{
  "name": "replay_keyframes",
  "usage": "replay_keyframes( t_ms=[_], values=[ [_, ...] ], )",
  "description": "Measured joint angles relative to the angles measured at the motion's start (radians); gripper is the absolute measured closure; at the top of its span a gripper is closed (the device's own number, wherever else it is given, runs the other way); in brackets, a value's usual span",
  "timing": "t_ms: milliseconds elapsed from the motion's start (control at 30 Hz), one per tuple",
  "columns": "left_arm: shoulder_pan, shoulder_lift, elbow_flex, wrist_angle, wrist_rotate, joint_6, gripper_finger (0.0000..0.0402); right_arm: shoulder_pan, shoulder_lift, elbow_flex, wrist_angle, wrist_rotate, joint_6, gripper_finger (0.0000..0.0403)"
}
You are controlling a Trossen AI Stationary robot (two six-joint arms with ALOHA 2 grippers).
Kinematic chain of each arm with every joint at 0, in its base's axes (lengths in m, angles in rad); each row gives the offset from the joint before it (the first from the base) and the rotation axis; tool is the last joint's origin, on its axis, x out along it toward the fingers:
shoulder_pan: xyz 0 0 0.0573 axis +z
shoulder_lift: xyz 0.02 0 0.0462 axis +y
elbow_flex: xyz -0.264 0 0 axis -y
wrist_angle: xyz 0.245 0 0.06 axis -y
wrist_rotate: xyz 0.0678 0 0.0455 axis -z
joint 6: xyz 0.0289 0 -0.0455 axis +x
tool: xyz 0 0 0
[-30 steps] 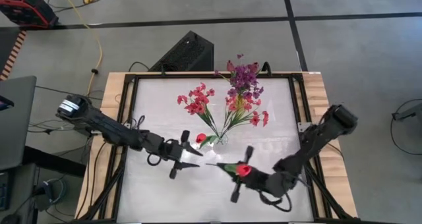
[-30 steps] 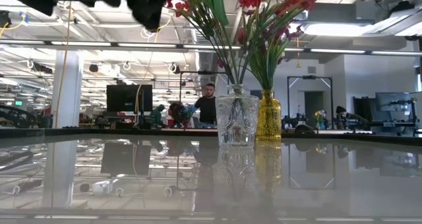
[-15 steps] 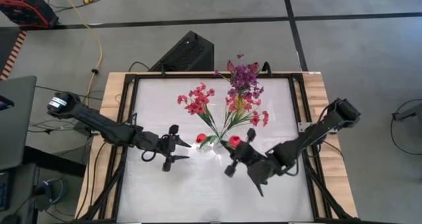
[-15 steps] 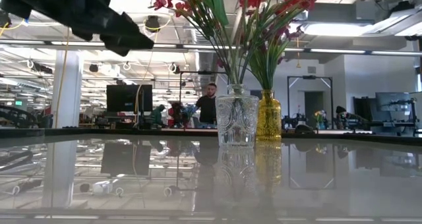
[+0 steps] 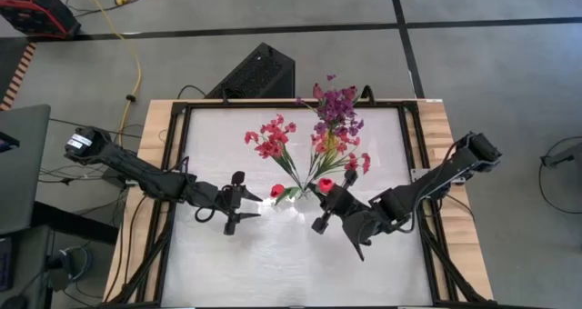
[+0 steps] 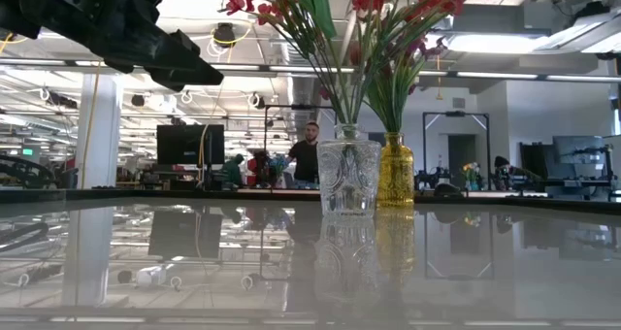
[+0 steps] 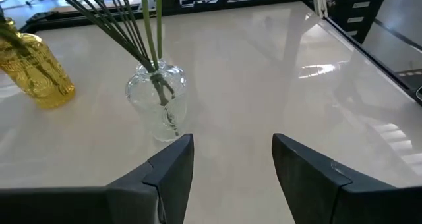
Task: Sort flowers into vase by color
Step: Put the pink flower into the transparent vase
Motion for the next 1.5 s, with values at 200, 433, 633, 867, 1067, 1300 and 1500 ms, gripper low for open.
replay_keyframes(
  t_ms=[200, 433, 633, 867, 1067, 1300, 1500],
  values=[
    [0.001, 0.0, 0.0, 0.005, -0.001, 0.007, 0.0207, -0.007, -0.013, 0.0, -0.008, 0.014, -0.007, 0.038],
    [0.005, 0.0, 0.0, 0.005, -0.001, 0.001, 0.0207, -0.051, -0.014, 0.0, -0.01, -0.032, -0.006, 0.0375],
    [0.005, 0.0, 0.0, 0.004, -0.001, 0.001, 0.0207, -0.074, -0.013, 0.0, -0.009, -0.046, -0.007, 0.0379],
    [0.005, 0.0, 0.0, 0.001, -0.001, 0.006, 0.0207, -0.078, -0.013, 0.0, -0.003, -0.047, -0.007, 0.0375],
    [0.005, 0.0, 0.0, 0.001, -0.001, 0.01, 0.0207, -0.077, -0.013, 0.0, 0.04, -0.119, -0.002, 0.0378],
    [0.005, 0.0, 0.0, -0.023, 0.0, -0.007, 0.0207, -0.078, -0.013, 0.0, 0.041, -0.128, 0.009, 0.0378],
    [0.005, 0.0, 0.0, -0.027, 0.0, -0.01, 0.0207, -0.102, -0.012, 0.0, 0.021, -0.132, 0.016, 0.0378]
  ],
)
